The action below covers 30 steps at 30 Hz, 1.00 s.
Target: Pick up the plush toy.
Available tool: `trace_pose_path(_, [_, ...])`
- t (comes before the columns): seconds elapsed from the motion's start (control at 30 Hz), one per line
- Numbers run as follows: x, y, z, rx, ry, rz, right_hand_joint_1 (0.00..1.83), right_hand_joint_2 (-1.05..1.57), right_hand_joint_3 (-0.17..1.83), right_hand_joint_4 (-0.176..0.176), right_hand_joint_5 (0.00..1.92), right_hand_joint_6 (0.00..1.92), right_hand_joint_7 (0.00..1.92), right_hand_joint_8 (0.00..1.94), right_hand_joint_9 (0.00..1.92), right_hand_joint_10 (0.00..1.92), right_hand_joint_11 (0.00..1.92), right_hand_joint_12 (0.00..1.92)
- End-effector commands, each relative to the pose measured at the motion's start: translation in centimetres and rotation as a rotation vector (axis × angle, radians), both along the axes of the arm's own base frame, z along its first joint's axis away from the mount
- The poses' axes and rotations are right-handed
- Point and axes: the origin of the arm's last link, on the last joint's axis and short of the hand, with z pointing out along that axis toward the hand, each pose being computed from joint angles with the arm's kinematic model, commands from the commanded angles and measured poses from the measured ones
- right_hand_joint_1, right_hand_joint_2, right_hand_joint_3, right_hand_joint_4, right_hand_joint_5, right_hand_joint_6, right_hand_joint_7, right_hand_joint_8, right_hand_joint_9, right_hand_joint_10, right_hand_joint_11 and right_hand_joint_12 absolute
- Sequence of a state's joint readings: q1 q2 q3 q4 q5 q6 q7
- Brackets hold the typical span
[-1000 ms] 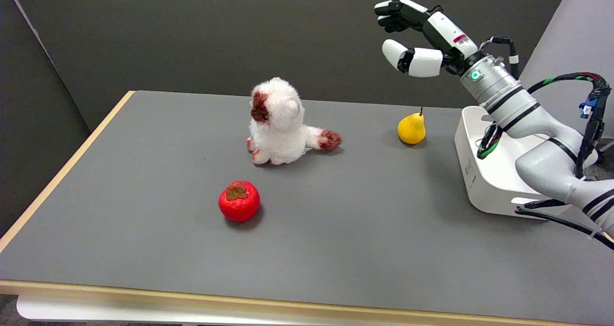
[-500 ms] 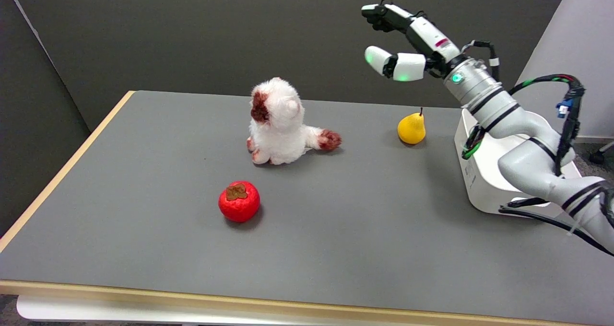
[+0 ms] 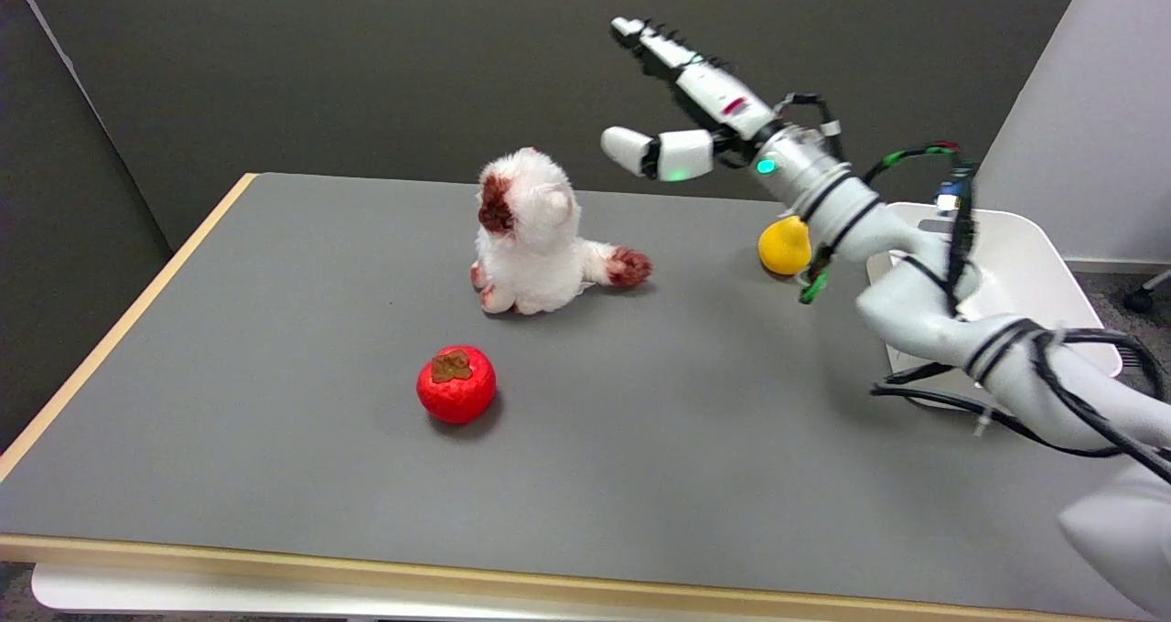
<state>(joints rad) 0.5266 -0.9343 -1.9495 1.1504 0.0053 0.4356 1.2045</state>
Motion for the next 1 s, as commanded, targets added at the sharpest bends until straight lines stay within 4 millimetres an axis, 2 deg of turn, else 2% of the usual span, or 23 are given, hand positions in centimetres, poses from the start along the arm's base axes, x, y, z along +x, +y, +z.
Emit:
trace_pose_path(0.03, [-4.0, -6.6, -9.3, 0.074, 0.117, -0.130, 0.38, 0.56, 0.73, 0.018, 0.00, 0.00, 0.00, 0.00, 0.00, 0.00, 0.00, 0.65])
trace_pose_path(0.13, [-4.3, -7.1, -10.6, 0.087, 0.126, -0.145, 0.38, 0.56, 0.73, 0.020, 0.00, 0.00, 0.00, 0.00, 0.00, 0.00, 0.00, 0.66])
trace_pose_path(0.37, [-5.9, -7.9, -11.4, 0.071, 0.112, -0.209, 0.36, 0.56, 0.75, 0.027, 0.00, 0.00, 0.00, 0.00, 0.00, 0.00, 0.00, 0.67])
trace_pose_path(0.5, [-6.5, -7.8, -12.1, 0.079, 0.108, -0.224, 0.36, 0.56, 0.76, 0.031, 0.00, 0.00, 0.00, 0.00, 0.00, 0.00, 0.00, 0.70])
trace_pose_path(0.6, [-7.1, -7.7, -12.5, 0.083, 0.104, -0.238, 0.35, 0.52, 0.90, 0.030, 0.00, 0.00, 0.00, 0.00, 0.00, 0.00, 0.00, 0.71])
trace_pose_path(0.87, [-9.6, -7.0, -12.8, 0.087, 0.099, -0.294, 0.34, 0.53, 0.86, 0.035, 0.00, 0.00, 0.00, 0.00, 0.00, 0.04, 0.00, 0.75])
trace_pose_path(0.93, [-9.8, -6.8, -12.8, 0.088, 0.081, -0.308, 0.33, 0.52, 0.89, 0.044, 0.00, 0.02, 0.00, 0.00, 0.00, 0.14, 0.00, 0.81])
trace_pose_path(1.0, [-10.0, -6.7, -12.6, 0.094, 0.050, -0.320, 0.35, 0.55, 0.95, 0.047, 0.06, 0.16, 0.08, 0.18, 0.04, 0.50, 0.02, 1.01])
